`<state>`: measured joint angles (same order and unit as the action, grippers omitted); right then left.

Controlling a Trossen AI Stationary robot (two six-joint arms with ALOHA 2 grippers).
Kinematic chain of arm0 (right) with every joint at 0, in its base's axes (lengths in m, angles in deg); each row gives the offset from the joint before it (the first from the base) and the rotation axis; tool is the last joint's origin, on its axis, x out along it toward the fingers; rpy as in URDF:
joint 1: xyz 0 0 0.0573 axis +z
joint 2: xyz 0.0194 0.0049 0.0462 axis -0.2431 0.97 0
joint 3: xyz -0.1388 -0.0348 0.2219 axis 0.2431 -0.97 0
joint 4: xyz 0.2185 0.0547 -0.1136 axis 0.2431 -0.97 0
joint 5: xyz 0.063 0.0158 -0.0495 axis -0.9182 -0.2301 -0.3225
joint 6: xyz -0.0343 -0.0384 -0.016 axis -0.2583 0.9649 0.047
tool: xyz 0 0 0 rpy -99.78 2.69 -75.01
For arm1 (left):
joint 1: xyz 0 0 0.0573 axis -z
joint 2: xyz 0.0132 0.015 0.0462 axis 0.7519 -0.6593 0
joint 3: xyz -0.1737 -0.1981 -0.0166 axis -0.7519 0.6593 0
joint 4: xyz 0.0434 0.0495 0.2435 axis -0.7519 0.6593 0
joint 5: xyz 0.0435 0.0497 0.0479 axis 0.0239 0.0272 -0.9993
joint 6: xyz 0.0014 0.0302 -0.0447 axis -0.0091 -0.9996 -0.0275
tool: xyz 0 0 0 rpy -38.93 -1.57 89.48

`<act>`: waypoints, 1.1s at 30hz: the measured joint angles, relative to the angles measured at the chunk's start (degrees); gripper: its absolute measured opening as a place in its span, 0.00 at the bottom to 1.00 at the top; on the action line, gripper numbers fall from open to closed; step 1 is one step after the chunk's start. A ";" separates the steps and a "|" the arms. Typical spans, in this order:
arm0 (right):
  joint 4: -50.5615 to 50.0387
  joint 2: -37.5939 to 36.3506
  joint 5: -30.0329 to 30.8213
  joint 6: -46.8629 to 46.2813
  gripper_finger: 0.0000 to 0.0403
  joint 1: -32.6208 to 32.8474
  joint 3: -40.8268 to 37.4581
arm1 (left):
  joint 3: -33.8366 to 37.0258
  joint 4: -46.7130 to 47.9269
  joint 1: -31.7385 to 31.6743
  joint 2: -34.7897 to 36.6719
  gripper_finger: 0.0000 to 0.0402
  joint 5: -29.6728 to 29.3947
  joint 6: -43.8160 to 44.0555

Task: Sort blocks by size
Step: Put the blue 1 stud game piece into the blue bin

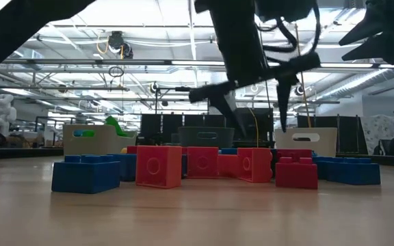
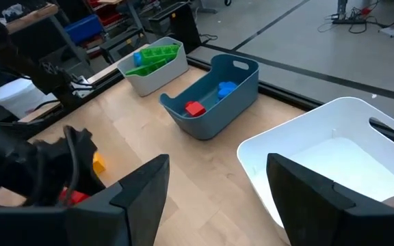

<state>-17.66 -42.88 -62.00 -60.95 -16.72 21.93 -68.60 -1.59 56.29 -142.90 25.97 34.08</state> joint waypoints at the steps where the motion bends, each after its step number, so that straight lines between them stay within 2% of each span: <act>1: 0.00 0.02 -0.03 0.00 0.59 0.00 -0.02 | 0.00 -0.01 0.00 -0.57 0.71 0.01 -0.02; 9: -0.09 0.02 -0.02 -1.48 0.59 0.01 -0.02 | 0.03 0.14 -0.07 -3.24 0.71 0.89 0.08; 12: -0.07 0.02 -0.02 -1.51 0.59 0.02 -0.02 | 0.03 0.17 -0.63 -3.09 0.68 1.26 0.49; 15: -0.05 0.02 0.00 -1.51 0.59 0.02 -0.02 | 0.00 0.01 -0.85 -3.02 0.58 2.31 0.55; 20: -0.06 0.02 0.00 -1.51 0.59 0.02 -0.02 | 0.01 -0.19 -0.81 -3.06 0.34 2.50 -0.34; 28: -0.04 0.02 0.01 -1.51 0.59 0.02 -0.02 | -1.05 0.24 -1.91 -2.64 0.34 4.95 -4.81; 33: -0.03 0.00 0.03 -1.51 0.59 0.01 -0.02 | -8.79 5.31 -3.88 -1.33 0.34 2.06 -9.18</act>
<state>-17.69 -42.88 -61.97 -62.46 -16.72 21.91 -77.39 3.72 52.41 -144.23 28.03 24.90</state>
